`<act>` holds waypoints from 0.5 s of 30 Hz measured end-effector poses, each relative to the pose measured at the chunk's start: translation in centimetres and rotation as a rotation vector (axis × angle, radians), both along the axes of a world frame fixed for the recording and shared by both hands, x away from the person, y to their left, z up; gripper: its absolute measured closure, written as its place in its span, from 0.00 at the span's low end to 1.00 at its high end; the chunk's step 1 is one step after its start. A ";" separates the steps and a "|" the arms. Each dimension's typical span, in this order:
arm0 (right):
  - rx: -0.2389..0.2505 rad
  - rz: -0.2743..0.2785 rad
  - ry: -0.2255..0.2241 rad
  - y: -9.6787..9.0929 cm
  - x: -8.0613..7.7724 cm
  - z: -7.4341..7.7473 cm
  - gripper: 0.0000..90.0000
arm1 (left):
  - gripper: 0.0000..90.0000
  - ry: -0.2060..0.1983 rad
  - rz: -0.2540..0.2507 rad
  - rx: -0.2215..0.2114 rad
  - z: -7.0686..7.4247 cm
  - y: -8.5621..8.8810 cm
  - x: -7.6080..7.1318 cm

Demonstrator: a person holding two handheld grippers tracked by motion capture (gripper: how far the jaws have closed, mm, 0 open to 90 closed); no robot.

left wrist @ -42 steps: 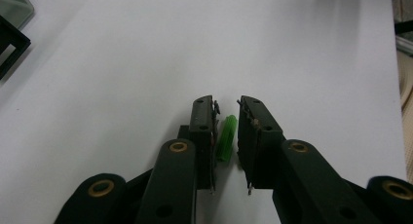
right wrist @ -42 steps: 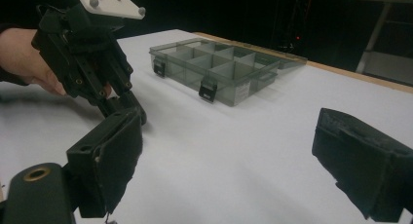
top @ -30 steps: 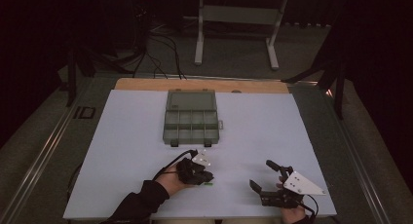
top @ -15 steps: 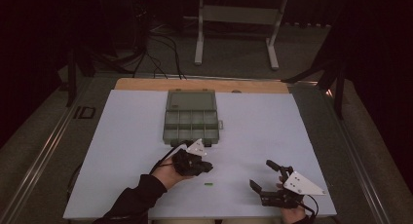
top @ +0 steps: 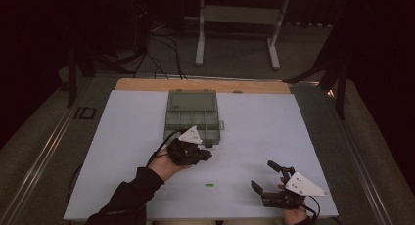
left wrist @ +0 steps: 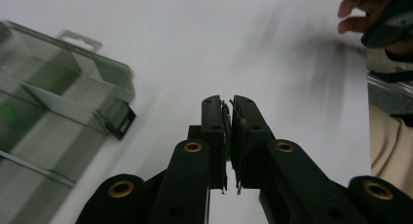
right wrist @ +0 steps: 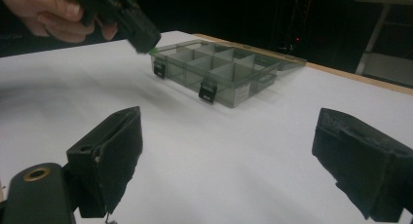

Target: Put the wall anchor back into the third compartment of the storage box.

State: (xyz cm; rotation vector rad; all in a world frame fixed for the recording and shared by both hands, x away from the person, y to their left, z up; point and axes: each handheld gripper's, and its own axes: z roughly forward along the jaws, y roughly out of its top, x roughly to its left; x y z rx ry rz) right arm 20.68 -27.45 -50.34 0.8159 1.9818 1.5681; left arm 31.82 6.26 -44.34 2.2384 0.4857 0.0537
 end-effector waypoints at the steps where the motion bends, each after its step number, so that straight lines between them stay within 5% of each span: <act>1: 0.000 0.000 -0.001 0.0 0.0 0.0 0.12 | 0.93 -0.006 0.012 -0.008 0.4 0.1 0.2; 15: 0.001 0.000 0.000 0.0 0.0 0.0 0.12 | 0.93 -0.038 0.118 -0.044 2.7 1.1 2.4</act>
